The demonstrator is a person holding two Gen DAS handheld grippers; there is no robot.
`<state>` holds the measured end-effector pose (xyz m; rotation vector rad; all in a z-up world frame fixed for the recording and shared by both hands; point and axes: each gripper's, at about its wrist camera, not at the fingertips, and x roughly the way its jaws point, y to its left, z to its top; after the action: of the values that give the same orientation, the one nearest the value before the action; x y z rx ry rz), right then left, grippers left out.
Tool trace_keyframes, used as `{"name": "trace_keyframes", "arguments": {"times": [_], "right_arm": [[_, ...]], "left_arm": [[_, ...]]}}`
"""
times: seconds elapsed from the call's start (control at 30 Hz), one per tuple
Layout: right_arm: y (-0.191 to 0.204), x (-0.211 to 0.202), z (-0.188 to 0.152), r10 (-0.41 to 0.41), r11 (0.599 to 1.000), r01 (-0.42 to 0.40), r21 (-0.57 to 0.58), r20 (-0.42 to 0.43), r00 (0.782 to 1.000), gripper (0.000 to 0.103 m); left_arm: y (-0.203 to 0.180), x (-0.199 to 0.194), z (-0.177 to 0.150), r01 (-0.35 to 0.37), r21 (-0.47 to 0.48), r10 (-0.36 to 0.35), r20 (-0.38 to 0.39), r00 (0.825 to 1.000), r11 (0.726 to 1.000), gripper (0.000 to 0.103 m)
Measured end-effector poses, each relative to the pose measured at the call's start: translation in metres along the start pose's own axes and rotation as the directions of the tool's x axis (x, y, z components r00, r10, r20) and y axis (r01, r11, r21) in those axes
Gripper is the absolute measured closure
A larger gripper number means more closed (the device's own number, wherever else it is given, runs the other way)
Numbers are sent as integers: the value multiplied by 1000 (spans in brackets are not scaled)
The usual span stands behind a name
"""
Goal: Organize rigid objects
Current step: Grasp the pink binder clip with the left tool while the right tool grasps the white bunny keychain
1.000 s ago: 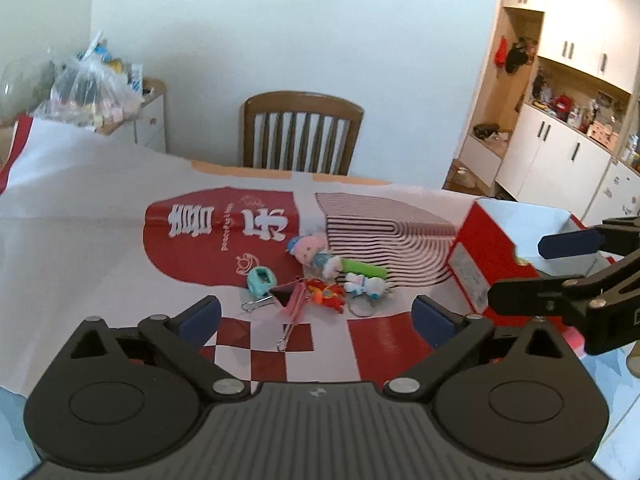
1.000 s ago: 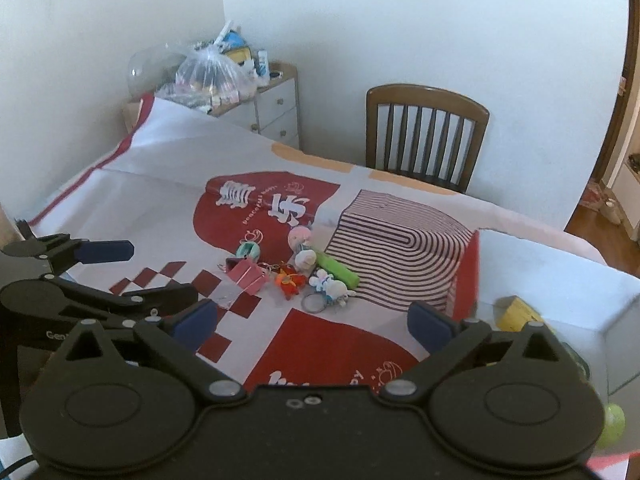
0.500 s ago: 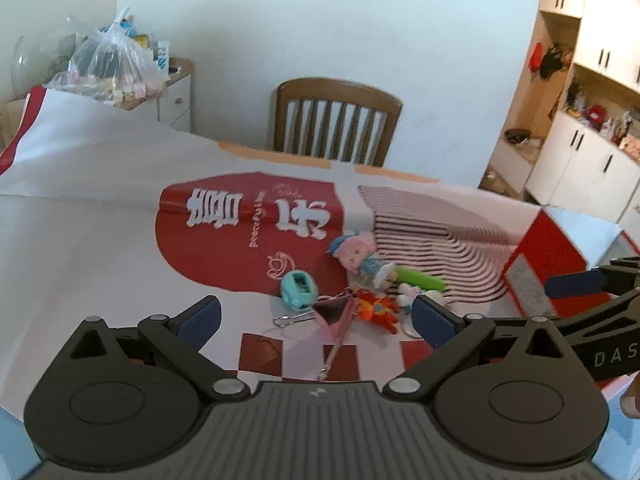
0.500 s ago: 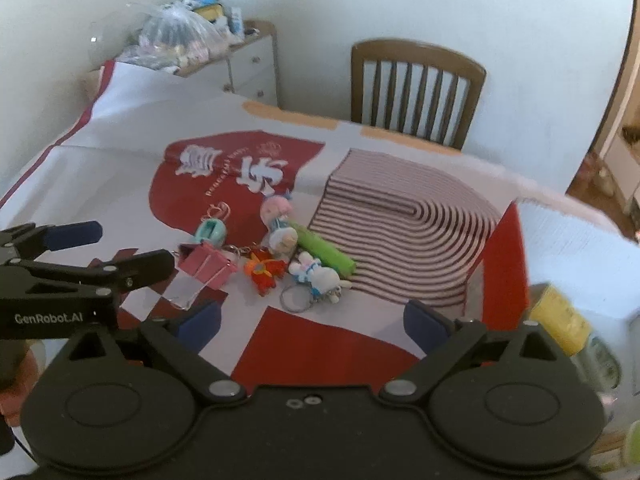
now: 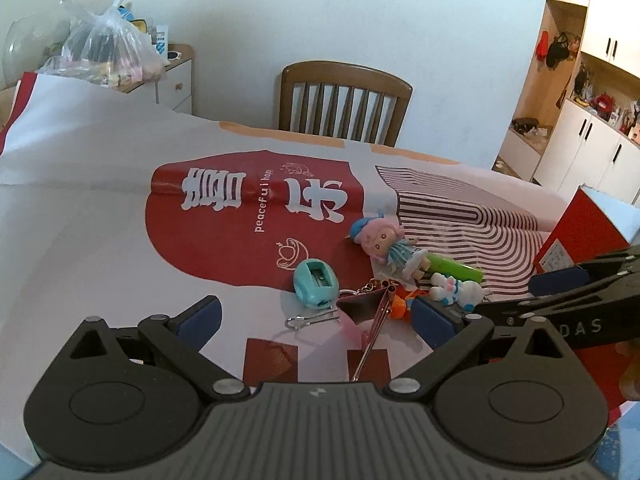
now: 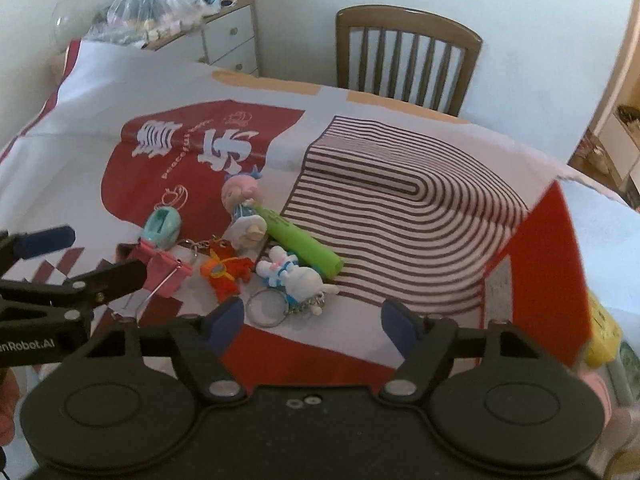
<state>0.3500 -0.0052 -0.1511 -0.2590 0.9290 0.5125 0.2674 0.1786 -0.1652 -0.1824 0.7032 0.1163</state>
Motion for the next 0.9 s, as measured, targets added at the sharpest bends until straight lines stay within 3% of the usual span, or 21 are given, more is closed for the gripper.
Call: {"name": "trace_keyframes", "arguments": {"times": [0.17,0.27,0.33,0.6,0.67,0.7,0.8,0.9], "right_arm": [[2,12,5,10,1000,-11,-29,-9,1000,42],[5,18,6,8,999,-9,-49,-13,1000,45],[5,22,6,1,999,-2,-47,-17,1000,46],[7,30,5,-33,999,33,-40,-2,999,52],[9,32,4,-43,998,43,-47,4,999,55],[10,32,4,-56,997,56,-52,7,998,60],[12,32,2,-89,994,90,-65,14,996,69],[10,31,3,-91,994,91,-56,14,996,71]], "left_arm": [[-9,8,-1,8,50,-9,12,1000,999,8],[-16,12,-3,16,79,-17,11,1000,997,17],[-19,14,-4,17,80,-17,4,1000,997,31],[-27,15,-10,-26,98,24,20,1000,995,39],[-29,14,-11,-27,109,24,28,999,994,49],[-30,14,-10,-17,115,15,24,1000,993,63],[-33,14,-10,-24,123,22,16,1000,992,67],[-32,13,-10,-20,122,18,16,1000,992,73]]}}
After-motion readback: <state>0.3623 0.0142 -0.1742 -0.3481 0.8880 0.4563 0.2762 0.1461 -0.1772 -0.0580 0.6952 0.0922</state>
